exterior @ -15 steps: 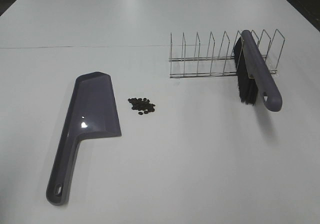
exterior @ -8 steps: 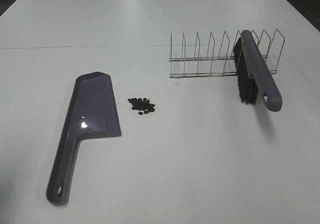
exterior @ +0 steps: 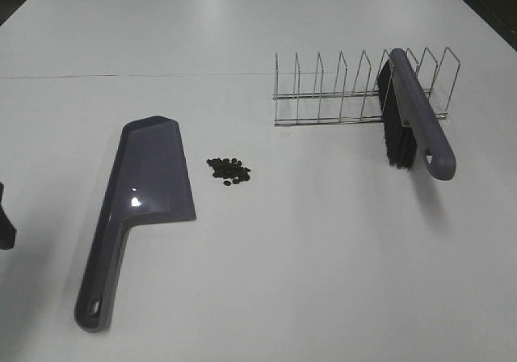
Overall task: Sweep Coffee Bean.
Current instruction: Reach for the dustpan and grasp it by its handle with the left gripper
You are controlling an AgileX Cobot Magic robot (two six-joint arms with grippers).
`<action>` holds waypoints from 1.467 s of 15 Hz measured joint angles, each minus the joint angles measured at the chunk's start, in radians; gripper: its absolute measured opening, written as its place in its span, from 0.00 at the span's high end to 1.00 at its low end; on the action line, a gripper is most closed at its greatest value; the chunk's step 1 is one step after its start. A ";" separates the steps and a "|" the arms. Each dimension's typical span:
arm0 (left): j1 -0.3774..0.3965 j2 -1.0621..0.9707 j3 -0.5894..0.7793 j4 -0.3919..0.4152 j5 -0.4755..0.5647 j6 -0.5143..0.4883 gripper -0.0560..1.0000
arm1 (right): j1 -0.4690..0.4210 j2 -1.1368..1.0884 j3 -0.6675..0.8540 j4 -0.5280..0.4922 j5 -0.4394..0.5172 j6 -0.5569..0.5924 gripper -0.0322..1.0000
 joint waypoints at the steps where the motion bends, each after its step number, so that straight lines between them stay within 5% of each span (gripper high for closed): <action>1: 0.000 0.060 -0.043 -0.032 0.012 0.034 0.18 | 0.000 0.000 0.000 0.000 0.000 0.000 0.31; 5: -0.027 0.283 -0.229 -0.102 0.074 0.075 0.18 | 0.000 0.000 0.000 0.000 0.000 0.000 0.31; 8: -0.138 0.389 -0.314 -0.102 0.079 0.075 0.18 | 0.000 0.000 0.000 0.000 0.000 0.000 0.31; 9: -0.234 0.470 -0.381 -0.100 0.084 0.035 0.18 | 0.000 0.000 0.000 0.000 0.000 0.000 0.31; 12: -0.298 0.527 -0.394 -0.082 0.090 -0.036 0.18 | 0.000 0.000 0.000 0.000 0.000 0.000 0.31; 17: -0.307 0.590 -0.396 0.068 0.039 -0.165 0.18 | 0.000 0.000 0.000 0.000 0.000 0.000 0.31; 22: -0.307 0.660 -0.398 0.076 -0.010 -0.168 0.20 | 0.000 0.000 0.000 0.000 0.000 0.000 0.31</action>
